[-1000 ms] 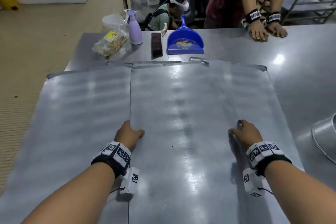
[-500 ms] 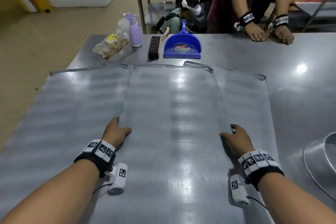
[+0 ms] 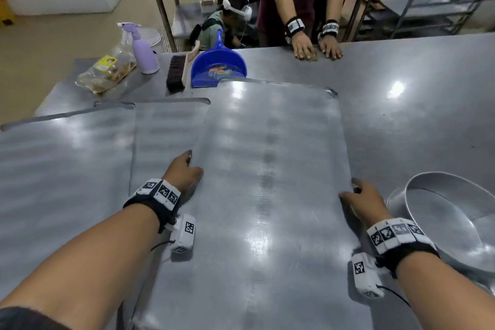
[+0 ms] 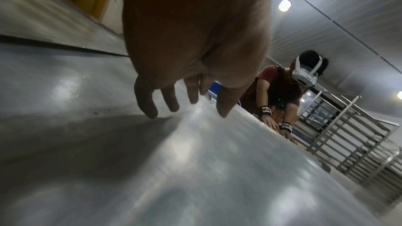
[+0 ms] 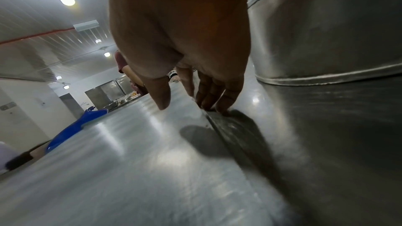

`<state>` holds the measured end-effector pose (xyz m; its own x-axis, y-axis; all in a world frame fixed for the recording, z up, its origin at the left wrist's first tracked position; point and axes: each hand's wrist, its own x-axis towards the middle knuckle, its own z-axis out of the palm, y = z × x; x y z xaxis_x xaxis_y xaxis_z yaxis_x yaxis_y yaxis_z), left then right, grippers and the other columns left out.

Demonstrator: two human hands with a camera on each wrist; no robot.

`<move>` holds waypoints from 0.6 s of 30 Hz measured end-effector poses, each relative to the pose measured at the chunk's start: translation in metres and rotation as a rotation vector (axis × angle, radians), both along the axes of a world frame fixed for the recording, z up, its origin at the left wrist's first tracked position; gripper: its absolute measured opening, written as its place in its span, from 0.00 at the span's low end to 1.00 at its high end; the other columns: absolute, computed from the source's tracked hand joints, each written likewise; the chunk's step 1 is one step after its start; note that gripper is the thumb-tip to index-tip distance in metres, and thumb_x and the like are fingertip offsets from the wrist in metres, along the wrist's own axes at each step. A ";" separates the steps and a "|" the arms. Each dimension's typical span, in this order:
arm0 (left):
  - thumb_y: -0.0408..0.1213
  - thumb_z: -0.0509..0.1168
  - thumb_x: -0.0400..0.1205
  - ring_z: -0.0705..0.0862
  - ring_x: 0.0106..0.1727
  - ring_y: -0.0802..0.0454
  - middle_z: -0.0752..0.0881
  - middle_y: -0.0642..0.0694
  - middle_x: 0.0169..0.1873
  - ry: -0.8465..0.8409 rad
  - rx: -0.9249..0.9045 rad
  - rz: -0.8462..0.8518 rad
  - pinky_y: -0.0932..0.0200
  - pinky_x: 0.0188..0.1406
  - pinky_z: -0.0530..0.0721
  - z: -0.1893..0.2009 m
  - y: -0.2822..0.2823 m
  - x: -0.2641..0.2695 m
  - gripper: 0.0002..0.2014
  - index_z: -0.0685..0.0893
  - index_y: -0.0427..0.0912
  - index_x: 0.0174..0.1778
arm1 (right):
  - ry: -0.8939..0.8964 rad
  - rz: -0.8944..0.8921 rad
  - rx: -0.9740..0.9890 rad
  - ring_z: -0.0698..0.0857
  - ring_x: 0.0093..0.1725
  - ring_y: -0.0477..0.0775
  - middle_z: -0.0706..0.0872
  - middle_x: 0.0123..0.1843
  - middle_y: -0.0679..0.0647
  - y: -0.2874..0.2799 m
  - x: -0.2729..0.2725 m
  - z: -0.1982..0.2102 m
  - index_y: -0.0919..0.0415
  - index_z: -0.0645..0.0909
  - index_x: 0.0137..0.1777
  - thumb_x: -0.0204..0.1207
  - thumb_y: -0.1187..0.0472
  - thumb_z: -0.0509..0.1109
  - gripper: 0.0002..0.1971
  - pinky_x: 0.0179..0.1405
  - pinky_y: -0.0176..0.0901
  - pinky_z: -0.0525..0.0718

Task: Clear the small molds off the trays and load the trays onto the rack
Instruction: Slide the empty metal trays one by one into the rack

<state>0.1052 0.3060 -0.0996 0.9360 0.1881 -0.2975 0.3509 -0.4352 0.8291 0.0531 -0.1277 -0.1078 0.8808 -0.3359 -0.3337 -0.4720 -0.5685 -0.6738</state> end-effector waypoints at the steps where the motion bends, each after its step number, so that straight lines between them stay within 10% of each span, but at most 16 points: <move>1: 0.21 0.67 0.79 0.87 0.55 0.44 0.87 0.43 0.58 0.008 0.049 -0.023 0.63 0.50 0.81 0.001 -0.002 0.003 0.23 0.80 0.34 0.72 | 0.020 0.011 -0.016 0.85 0.55 0.64 0.87 0.53 0.63 -0.001 0.000 0.000 0.63 0.81 0.58 0.73 0.65 0.75 0.14 0.59 0.53 0.80; 5: 0.32 0.73 0.80 0.81 0.72 0.40 0.81 0.38 0.72 0.077 0.194 -0.074 0.52 0.73 0.77 -0.007 0.002 0.007 0.31 0.74 0.31 0.79 | 0.024 0.034 -0.067 0.84 0.52 0.61 0.88 0.54 0.62 0.000 -0.003 -0.007 0.65 0.83 0.62 0.74 0.64 0.77 0.18 0.54 0.49 0.79; 11: 0.38 0.71 0.79 0.86 0.44 0.39 0.87 0.42 0.37 0.145 0.404 -0.089 0.59 0.38 0.74 -0.022 0.014 -0.019 0.07 0.85 0.36 0.42 | 0.018 -0.005 -0.215 0.85 0.45 0.66 0.87 0.45 0.64 -0.003 -0.018 -0.014 0.64 0.82 0.43 0.71 0.59 0.75 0.08 0.50 0.54 0.85; 18: 0.37 0.71 0.79 0.87 0.46 0.44 0.90 0.43 0.43 0.119 0.405 -0.100 0.61 0.46 0.76 -0.026 0.013 -0.046 0.06 0.88 0.38 0.47 | 0.015 0.047 -0.250 0.78 0.39 0.59 0.83 0.40 0.54 0.003 -0.028 -0.017 0.60 0.81 0.44 0.76 0.59 0.72 0.05 0.41 0.44 0.71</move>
